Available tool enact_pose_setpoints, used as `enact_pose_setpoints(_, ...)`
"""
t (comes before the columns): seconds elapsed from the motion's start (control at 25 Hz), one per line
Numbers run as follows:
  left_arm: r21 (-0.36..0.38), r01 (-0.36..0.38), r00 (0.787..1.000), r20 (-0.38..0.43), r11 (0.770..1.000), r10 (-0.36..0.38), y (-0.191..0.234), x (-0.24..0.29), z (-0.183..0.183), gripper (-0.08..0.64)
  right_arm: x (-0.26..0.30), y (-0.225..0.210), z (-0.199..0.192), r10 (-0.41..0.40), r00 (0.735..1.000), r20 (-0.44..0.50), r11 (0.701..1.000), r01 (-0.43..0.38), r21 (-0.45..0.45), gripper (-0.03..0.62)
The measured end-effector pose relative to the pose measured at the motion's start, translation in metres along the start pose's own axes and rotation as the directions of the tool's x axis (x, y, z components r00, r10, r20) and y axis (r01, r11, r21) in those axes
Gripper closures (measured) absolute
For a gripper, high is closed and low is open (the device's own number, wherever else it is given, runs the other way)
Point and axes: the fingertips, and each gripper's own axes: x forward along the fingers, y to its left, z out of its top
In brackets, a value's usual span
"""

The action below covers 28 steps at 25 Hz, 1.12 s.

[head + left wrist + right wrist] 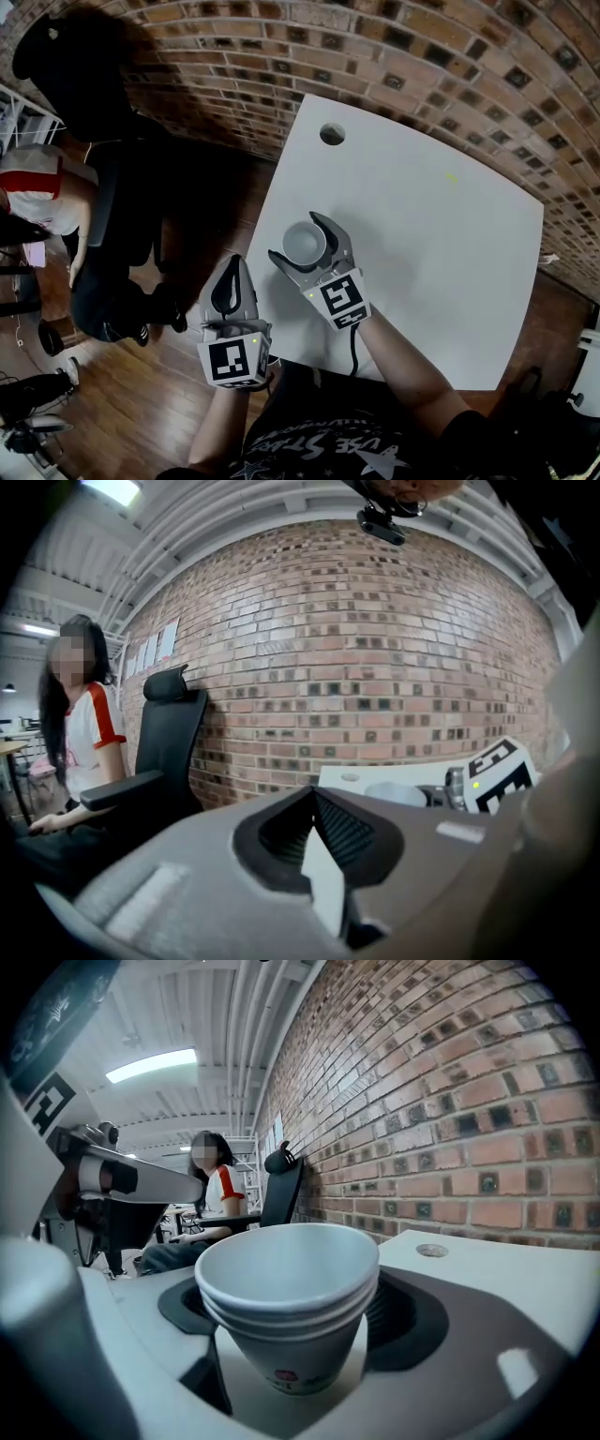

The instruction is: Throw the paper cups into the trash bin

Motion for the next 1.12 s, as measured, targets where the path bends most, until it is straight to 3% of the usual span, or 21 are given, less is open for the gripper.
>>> enact_pose_setpoints(0.2,0.003,-0.01,1.0,-0.001,1.0,0.01,-0.002,-0.002,-0.004,0.555,-0.002,-0.001,-0.001,-0.013,1.0,0.0,1.0,0.013,-0.011,0.23)
enact_pose_setpoints(0.4,0.0,-0.02,1.0,-0.002,1.0,0.02,0.002,-0.006,-0.002,0.555,-0.005,0.003,0.005,-0.021,1.0,0.01,0.997,0.022,-0.08,0.236)
enact_pose_setpoints(0.68,0.011,-0.013,0.998,0.064,1.0,0.013,-0.001,-0.017,0.006,0.555,-0.023,0.009,0.022,-0.008,0.999,0.034,0.998,0.01,-0.064,0.24)
enact_pose_setpoints(0.92,-0.026,-0.046,0.994,0.094,0.999,0.048,0.011,-0.059,0.022,0.554,-0.051,0.03,0.043,-0.01,0.998,0.064,0.997,0.015,-0.069,0.24)
enact_pose_setpoints(1.12,-0.029,-0.078,0.988,0.134,0.997,0.081,0.036,-0.127,0.024,0.555,-0.085,0.07,0.064,-0.023,0.995,0.098,0.995,0.033,-0.096,0.239)
